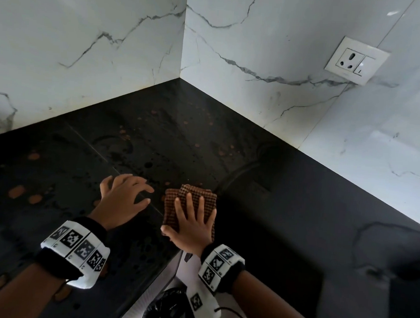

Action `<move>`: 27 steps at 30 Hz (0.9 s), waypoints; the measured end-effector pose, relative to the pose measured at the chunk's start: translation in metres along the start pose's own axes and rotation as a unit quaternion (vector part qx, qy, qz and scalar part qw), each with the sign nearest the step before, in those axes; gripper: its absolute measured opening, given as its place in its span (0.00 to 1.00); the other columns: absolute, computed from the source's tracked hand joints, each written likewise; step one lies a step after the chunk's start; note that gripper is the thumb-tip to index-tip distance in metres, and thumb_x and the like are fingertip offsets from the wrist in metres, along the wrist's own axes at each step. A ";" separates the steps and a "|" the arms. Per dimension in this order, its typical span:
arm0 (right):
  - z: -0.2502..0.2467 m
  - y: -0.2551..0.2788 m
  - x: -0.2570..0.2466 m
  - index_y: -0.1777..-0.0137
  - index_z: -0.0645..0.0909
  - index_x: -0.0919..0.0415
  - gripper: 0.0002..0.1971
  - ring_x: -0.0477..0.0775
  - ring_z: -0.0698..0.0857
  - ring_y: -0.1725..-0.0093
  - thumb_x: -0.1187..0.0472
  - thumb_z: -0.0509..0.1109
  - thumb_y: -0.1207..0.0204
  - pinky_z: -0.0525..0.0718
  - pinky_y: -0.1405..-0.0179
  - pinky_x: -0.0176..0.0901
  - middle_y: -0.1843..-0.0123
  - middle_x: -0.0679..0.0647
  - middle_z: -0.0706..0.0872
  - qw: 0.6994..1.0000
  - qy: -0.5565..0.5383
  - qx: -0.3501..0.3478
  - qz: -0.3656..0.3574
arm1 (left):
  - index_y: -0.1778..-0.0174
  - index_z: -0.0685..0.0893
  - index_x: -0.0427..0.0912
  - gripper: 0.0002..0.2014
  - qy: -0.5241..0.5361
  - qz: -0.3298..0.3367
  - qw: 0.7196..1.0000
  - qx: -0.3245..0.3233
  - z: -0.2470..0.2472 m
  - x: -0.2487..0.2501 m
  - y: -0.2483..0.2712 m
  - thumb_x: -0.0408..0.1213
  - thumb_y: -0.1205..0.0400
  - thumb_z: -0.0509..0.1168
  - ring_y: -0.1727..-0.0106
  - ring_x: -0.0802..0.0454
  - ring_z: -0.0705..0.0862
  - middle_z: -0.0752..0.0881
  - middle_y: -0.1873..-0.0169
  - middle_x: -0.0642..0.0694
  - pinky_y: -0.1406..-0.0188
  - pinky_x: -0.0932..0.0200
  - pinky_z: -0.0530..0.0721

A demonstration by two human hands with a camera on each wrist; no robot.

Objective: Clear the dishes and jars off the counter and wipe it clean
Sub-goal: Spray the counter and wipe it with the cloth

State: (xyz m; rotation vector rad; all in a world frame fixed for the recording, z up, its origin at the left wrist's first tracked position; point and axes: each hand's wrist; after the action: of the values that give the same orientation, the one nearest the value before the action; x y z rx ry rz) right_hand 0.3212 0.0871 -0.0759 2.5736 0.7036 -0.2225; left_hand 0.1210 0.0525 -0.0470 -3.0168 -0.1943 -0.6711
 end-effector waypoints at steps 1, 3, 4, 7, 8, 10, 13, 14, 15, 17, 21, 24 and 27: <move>0.005 0.007 0.005 0.18 0.39 0.43 0.40 0.64 0.30 0.19 0.30 0.51 0.24 0.29 0.28 0.74 0.16 0.51 0.33 1.000 0.014 0.011 -0.013 | 0.39 0.80 0.58 0.13 0.002 0.002 1.000 -0.002 0.001 0.001 -0.002 0.48 0.19 0.63 0.23 0.48 0.56 0.72 0.29 0.54 0.22 0.41 0.51; 0.016 0.030 0.019 0.18 0.50 0.46 0.38 0.68 0.49 0.17 0.29 0.49 0.25 0.46 0.28 0.79 0.15 0.54 0.51 0.996 0.071 0.052 -0.007 | 0.39 0.80 0.57 0.12 0.011 0.014 1.000 -0.005 0.002 0.002 -0.007 0.47 0.19 0.64 0.23 0.47 0.57 0.73 0.29 0.53 0.22 0.42 0.51; 0.023 0.043 0.028 0.19 0.56 0.46 0.37 0.69 0.60 0.20 0.29 0.46 0.25 0.58 0.30 0.79 0.18 0.55 0.62 0.995 0.076 0.062 0.025 | 0.40 0.81 0.57 0.12 0.015 0.019 1.000 -0.008 0.002 0.002 -0.010 0.46 0.19 0.64 0.23 0.47 0.57 0.73 0.30 0.52 0.22 0.42 0.52; 0.045 0.090 0.065 0.17 0.50 0.46 0.37 0.64 0.61 0.22 0.29 0.37 0.23 0.60 0.33 0.68 0.23 0.52 0.69 0.989 0.038 0.089 0.109 | 0.42 0.81 0.57 0.11 0.024 0.029 0.999 -0.014 0.006 0.006 -0.021 0.48 0.20 0.64 0.23 0.48 0.59 0.74 0.31 0.52 0.23 0.38 0.54; 0.051 0.110 0.081 0.18 0.47 0.44 0.36 0.60 0.54 0.20 0.28 0.36 0.23 0.56 0.32 0.64 0.21 0.50 0.65 0.987 0.022 0.083 0.133 | 0.42 0.81 0.57 0.12 0.024 0.033 0.999 -0.019 0.008 0.008 -0.024 0.49 0.21 0.64 0.24 0.48 0.59 0.74 0.31 0.52 0.23 0.38 0.54; 0.053 0.149 0.110 0.21 0.35 0.31 0.37 0.48 0.34 0.19 0.22 0.30 0.31 0.48 0.26 0.61 0.15 0.43 0.45 0.977 -0.009 0.099 0.189 | 0.42 0.82 0.57 0.12 0.017 0.041 0.999 -0.025 0.013 0.016 -0.032 0.49 0.21 0.64 0.23 0.47 0.59 0.74 0.31 0.52 0.23 0.38 0.53; 0.052 0.194 0.147 0.32 0.17 0.31 0.39 0.46 0.19 0.25 0.19 0.29 0.37 0.37 0.22 0.63 0.23 0.39 0.19 0.942 -0.068 0.094 0.316 | 0.43 0.82 0.58 0.11 -0.004 0.053 0.998 -0.017 0.022 0.028 -0.041 0.46 0.20 0.65 0.24 0.47 0.60 0.76 0.32 0.53 0.23 0.40 0.52; 0.048 0.206 0.157 0.30 0.20 0.33 0.37 0.49 0.23 0.22 0.24 0.38 0.29 0.37 0.21 0.64 0.21 0.41 0.22 0.921 -0.096 0.088 0.367 | 0.43 0.82 0.58 0.11 -0.007 0.059 0.998 -0.019 0.024 0.032 -0.044 0.46 0.21 0.65 0.24 0.47 0.61 0.76 0.32 0.53 0.23 0.40 0.52; 0.044 0.217 0.166 0.26 0.24 0.34 0.36 0.52 0.27 0.19 0.30 0.45 0.23 0.38 0.21 0.64 0.19 0.42 0.25 0.901 -0.123 0.098 0.404 | 0.43 0.82 0.58 0.11 -0.008 0.066 0.997 -0.025 0.028 0.036 -0.047 0.46 0.21 0.65 0.24 0.47 0.61 0.76 0.32 0.53 0.23 0.40 0.53; 0.040 0.228 0.179 0.20 0.34 0.35 0.35 0.55 0.31 0.18 0.35 0.50 0.20 0.38 0.21 0.66 0.17 0.43 0.30 0.865 -0.164 0.134 0.454 | 0.43 0.82 0.58 0.11 -0.013 0.076 0.996 -0.033 0.031 0.041 -0.049 0.46 0.21 0.65 0.24 0.47 0.61 0.76 0.32 0.53 0.23 0.39 0.53; 0.025 0.205 0.190 0.18 0.40 0.39 0.37 0.62 0.33 0.18 0.32 0.50 0.22 0.35 0.25 0.71 0.15 0.48 0.34 0.821 -0.183 0.149 0.520 | 0.42 0.83 0.58 0.11 -0.024 0.094 0.995 -0.028 0.039 0.055 -0.050 0.46 0.21 0.66 0.23 0.49 0.62 0.76 0.32 0.54 0.23 0.41 0.51; 0.011 0.160 0.180 0.17 0.40 0.40 0.37 0.63 0.32 0.18 0.32 0.50 0.22 0.33 0.26 0.73 0.15 0.49 0.34 0.842 -0.185 0.147 0.484 | 0.42 0.83 0.59 0.12 -0.032 0.106 0.994 -0.021 0.041 0.068 -0.048 0.46 0.21 0.66 0.23 0.50 0.63 0.76 0.32 0.55 0.25 0.45 0.50; 0.001 0.107 0.147 0.17 0.40 0.41 0.38 0.63 0.31 0.18 0.31 0.51 0.23 0.32 0.27 0.74 0.16 0.50 0.34 0.902 -0.139 0.122 0.389 | 0.44 0.84 0.58 0.11 -0.026 0.138 0.990 -0.007 0.043 0.079 -0.046 0.47 0.22 0.67 0.25 0.47 0.67 0.79 0.34 0.52 0.26 0.41 0.54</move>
State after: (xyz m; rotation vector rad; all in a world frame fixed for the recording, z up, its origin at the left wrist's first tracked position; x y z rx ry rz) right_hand 0.5020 0.0702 -0.0745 2.7441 -0.5005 -0.4144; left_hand 0.2044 0.1097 -0.0515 -2.9929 0.2242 -0.5695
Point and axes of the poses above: each hand's wrist, its own y-axis away from the middle knuckle, its own z-axis out of the palm, x = y × z
